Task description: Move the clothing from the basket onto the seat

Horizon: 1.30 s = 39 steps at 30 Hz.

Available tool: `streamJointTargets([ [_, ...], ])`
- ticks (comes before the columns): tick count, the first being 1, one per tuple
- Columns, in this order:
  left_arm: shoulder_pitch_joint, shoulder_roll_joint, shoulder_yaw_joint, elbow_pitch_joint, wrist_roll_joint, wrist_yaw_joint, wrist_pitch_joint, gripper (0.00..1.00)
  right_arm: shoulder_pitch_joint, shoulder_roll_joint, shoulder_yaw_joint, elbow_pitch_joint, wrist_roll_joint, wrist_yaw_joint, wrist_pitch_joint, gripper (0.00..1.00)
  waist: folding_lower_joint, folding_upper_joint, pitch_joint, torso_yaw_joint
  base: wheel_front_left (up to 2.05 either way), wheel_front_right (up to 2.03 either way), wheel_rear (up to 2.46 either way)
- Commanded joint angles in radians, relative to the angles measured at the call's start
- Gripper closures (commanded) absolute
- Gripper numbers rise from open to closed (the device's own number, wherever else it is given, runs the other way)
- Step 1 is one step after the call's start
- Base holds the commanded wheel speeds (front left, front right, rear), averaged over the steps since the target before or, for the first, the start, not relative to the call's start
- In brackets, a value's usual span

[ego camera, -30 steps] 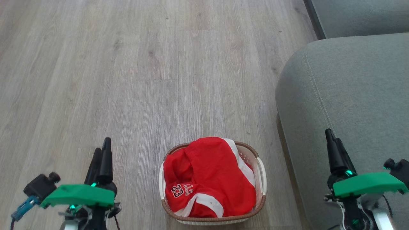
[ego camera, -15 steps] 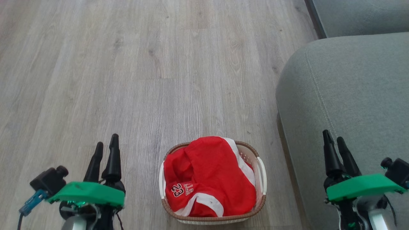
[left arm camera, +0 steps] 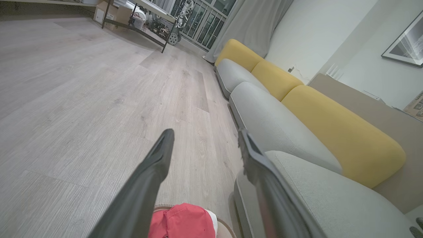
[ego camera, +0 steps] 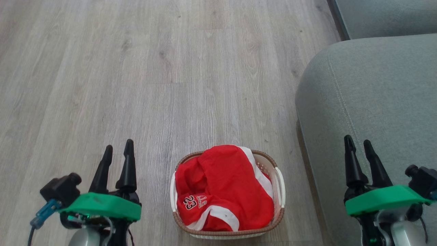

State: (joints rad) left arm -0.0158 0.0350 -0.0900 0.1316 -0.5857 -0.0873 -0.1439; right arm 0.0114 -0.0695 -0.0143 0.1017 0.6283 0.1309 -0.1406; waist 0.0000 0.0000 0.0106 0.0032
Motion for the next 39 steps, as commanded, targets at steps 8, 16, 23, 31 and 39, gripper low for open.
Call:
streamJointTargets([
  [8,-0.061,0.013,0.002,-0.054,0.113,0.011,-0.034,0.00,-0.020,-0.016,0.028,-0.049,-0.105,0.000,-0.036,0.00,0.0000,0.0000,0.000,0.001,0.00,0.00,0.00],
  [16,-0.067,0.014,-0.010,-0.064,0.204,0.016,-0.057,0.00,-0.018,-0.016,0.040,-0.058,-0.196,0.000,-0.060,0.00,0.0000,0.0000,0.003,0.002,0.00,0.00,0.00],
  [23,-0.071,0.014,-0.020,-0.076,0.290,0.021,-0.078,0.00,-0.017,-0.016,0.046,-0.063,-0.271,0.000,-0.080,0.00,0.0000,0.0000,0.006,0.001,0.00,0.00,0.00],
  [31,-0.072,0.015,-0.030,-0.088,0.375,0.030,-0.098,0.00,-0.017,-0.017,0.058,-0.072,-0.347,0.000,-0.101,0.00,0.0000,0.0000,0.007,-0.002,0.00,0.00,0.00],
  [39,-0.078,0.015,-0.042,-0.098,0.454,0.035,-0.118,0.00,-0.017,-0.016,0.065,-0.085,-0.423,0.000,-0.121,0.00,0.0000,0.0000,0.010,-0.003,0.00,0.00,0.00],
])
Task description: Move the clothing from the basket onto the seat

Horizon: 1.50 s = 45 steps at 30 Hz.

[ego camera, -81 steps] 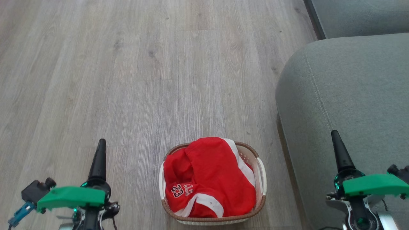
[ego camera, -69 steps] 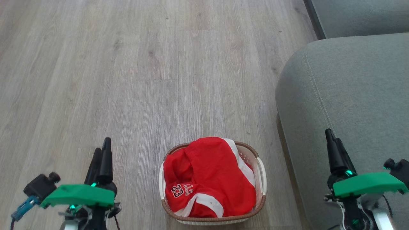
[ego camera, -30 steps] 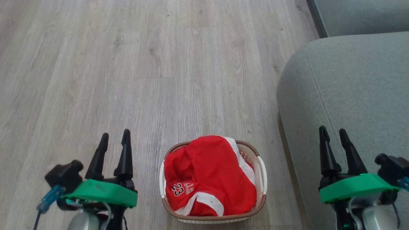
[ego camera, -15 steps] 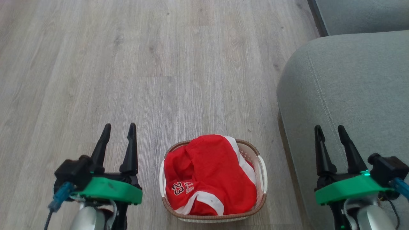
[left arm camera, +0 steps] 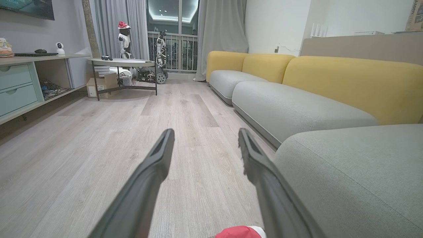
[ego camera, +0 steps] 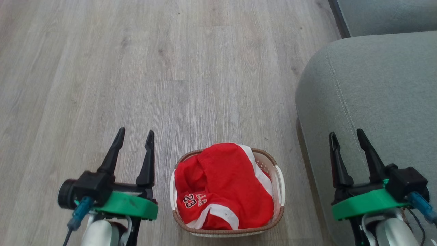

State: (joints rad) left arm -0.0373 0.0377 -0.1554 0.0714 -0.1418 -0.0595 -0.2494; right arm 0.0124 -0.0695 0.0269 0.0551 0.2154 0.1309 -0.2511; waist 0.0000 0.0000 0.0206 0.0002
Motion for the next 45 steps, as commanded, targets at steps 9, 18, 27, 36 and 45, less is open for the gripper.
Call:
streamJointTargets([
  [9,-0.058,0.013,0.023,-0.032,0.007,0.009,-0.012,0.00,-0.021,-0.016,0.023,-0.035,-0.009,0.000,-0.011,0.00,0.0000,0.0000,0.002,0.000,0.00,0.00,0.00],
  [18,-0.057,0.013,0.029,-0.021,0.005,0.007,-0.012,0.00,-0.023,-0.015,0.022,-0.036,-0.008,0.000,-0.011,0.00,0.0000,0.0000,0.008,-0.005,0.00,0.00,0.00],
  [27,-0.068,0.013,0.028,-0.014,0.003,0.009,-0.012,0.00,-0.033,-0.017,0.017,-0.041,-0.007,0.000,-0.011,0.00,0.0000,0.0000,0.034,-0.021,0.00,0.00,0.00],
  [36,-0.091,0.013,0.023,-0.007,0.003,0.005,-0.012,0.00,-0.049,-0.018,0.008,-0.045,-0.002,0.000,-0.011,0.00,0.0000,0.0000,0.086,-0.040,0.00,0.00,0.00],
  [45,-0.144,0.013,0.016,0.009,0.008,-0.007,-0.012,0.00,-0.090,-0.016,-0.003,-0.064,0.000,0.000,-0.011,0.00,0.0000,0.0000,0.190,-0.066,0.00,0.00,0.00],
])
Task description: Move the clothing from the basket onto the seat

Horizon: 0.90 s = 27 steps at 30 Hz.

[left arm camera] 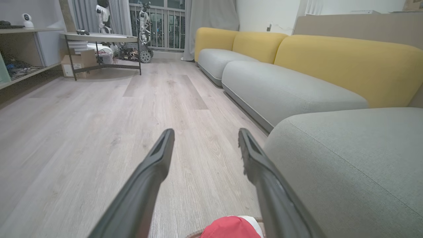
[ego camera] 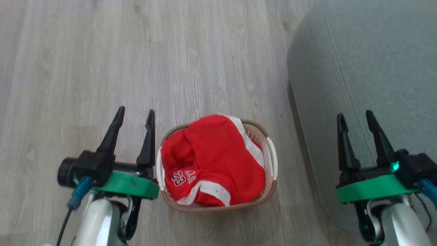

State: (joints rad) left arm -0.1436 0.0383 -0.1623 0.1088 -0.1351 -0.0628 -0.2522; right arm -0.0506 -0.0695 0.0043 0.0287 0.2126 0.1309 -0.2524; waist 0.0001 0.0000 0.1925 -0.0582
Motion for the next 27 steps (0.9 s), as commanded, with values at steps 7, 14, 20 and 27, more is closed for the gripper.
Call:
streamJointTargets([
  [7,-0.104,0.012,0.001,0.035,0.002,-0.019,-0.010,0.00,-0.071,-0.010,0.015,-0.050,0.003,0.000,-0.009,0.00,-0.0001,0.0000,0.108,-0.027,0.00,0.00,0.00],
  [14,-0.181,0.012,-0.045,0.161,-0.015,-0.033,-0.010,0.00,-0.117,-0.003,0.003,-0.073,0.002,0.000,-0.009,0.00,-0.0001,0.0000,0.182,-0.046,0.00,0.00,0.00],
  [20,-0.255,0.012,-0.070,0.287,-0.041,-0.041,-0.010,0.00,-0.159,-0.005,0.024,-0.096,-0.001,0.000,-0.009,0.00,-0.0001,0.0000,0.247,-0.073,0.00,0.00,0.00],
  [27,-0.352,0.013,-0.097,0.459,-0.055,-0.051,0.021,0.00,-0.207,-0.003,0.031,-0.120,0.001,0.000,-0.009,0.00,-0.0001,0.0000,0.332,-0.117,0.00,0.00,0.00],
])
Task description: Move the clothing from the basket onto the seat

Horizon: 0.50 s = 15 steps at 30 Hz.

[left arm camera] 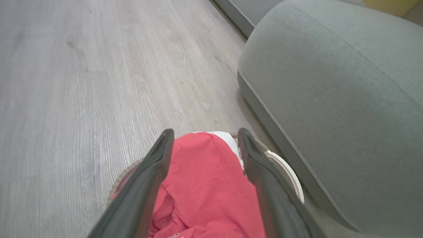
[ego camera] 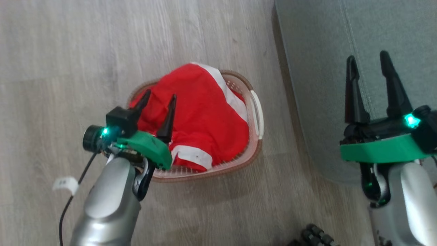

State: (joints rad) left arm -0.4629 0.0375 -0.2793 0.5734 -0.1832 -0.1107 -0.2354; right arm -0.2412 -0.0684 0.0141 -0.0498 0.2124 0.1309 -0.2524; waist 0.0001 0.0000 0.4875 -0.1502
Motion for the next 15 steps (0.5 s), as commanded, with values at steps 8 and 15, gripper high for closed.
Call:
streamJointTargets([
  [8,-0.147,0.014,-0.017,0.158,-0.014,-0.010,0.033,0.00,-0.073,0.007,0.009,-0.087,0.007,0.000,-0.009,0.00,-0.0001,0.0000,0.129,-0.059,0.00,0.00,0.00],
  [15,-0.253,0.014,-0.059,0.342,-0.020,-0.015,0.058,0.00,-0.126,0.013,0.002,-0.132,0.008,0.000,-0.009,0.00,-0.0001,0.0000,0.216,-0.086,0.00,0.00,0.00],
])
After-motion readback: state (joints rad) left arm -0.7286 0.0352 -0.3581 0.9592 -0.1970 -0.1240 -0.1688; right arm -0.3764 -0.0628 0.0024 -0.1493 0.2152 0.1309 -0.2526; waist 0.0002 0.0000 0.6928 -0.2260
